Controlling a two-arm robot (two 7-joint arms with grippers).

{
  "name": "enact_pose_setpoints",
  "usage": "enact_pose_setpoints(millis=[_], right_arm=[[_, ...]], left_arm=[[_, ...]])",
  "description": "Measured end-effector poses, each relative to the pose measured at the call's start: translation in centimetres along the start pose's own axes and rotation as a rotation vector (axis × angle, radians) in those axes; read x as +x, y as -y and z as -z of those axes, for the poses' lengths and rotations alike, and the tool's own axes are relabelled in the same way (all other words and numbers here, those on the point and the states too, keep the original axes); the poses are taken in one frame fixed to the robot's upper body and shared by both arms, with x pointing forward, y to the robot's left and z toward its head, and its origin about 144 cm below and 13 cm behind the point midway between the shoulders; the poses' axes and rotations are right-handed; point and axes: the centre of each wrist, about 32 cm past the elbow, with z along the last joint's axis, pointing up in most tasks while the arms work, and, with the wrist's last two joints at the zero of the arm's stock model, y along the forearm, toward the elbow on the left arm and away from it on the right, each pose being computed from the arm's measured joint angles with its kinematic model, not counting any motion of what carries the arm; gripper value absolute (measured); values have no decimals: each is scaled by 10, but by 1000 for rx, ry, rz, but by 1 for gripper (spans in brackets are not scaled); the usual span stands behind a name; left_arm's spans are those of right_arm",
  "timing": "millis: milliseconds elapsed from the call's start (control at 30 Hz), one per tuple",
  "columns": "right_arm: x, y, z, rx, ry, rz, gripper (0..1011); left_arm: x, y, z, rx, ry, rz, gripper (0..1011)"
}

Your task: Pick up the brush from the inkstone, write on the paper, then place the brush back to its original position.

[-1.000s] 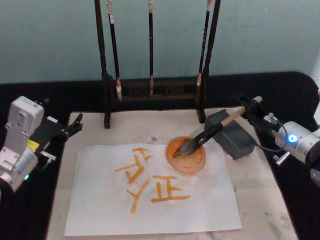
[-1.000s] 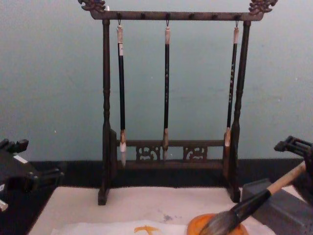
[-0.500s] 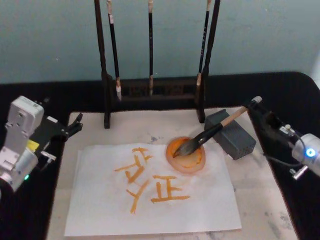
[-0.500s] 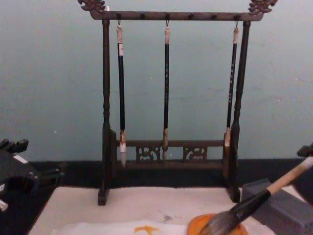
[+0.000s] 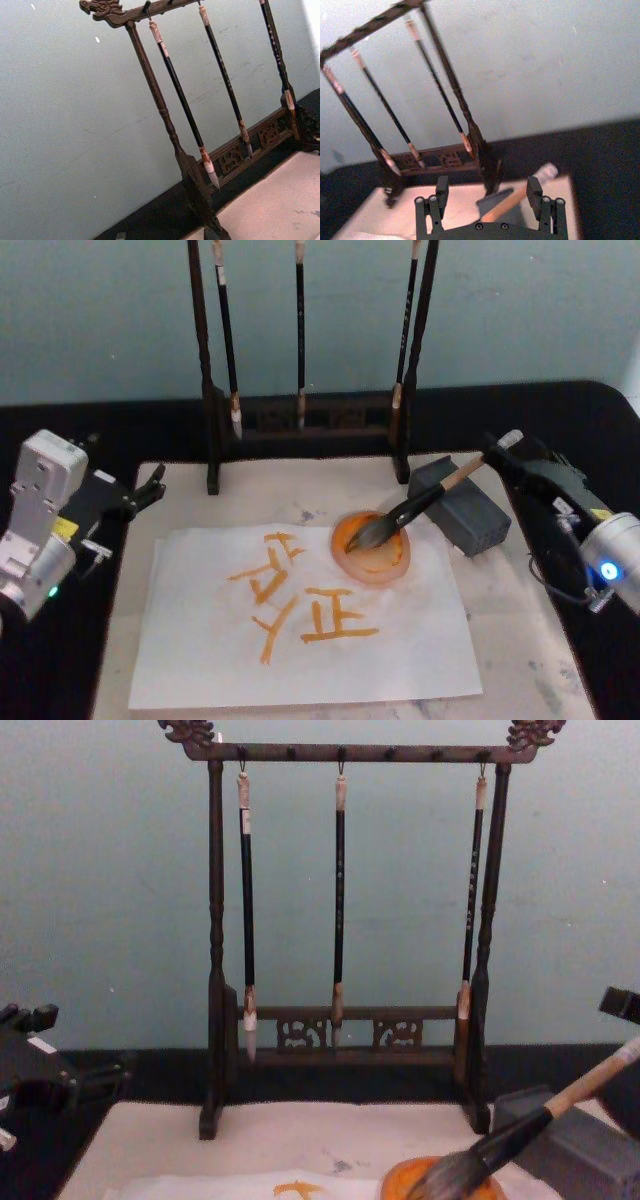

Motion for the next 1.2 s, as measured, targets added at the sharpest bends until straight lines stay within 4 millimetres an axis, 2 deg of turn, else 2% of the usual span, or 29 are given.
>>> enact_pose_setpoints(millis=[167,433,800,1200], right_arm=[[-8,-9,14,40,223,17,1000],[-6,-19,34,51,433,74,1000],[-7,-20,45,59,552,71,1000],[-7,-20,46,59,555,71,1000]], left_arm=[[0,0,0,0,0,0,1010],[0,0,0,0,0,0,1010],[0,0,0,0,0,0,1010],[0,0,0,0,0,0,1010]])
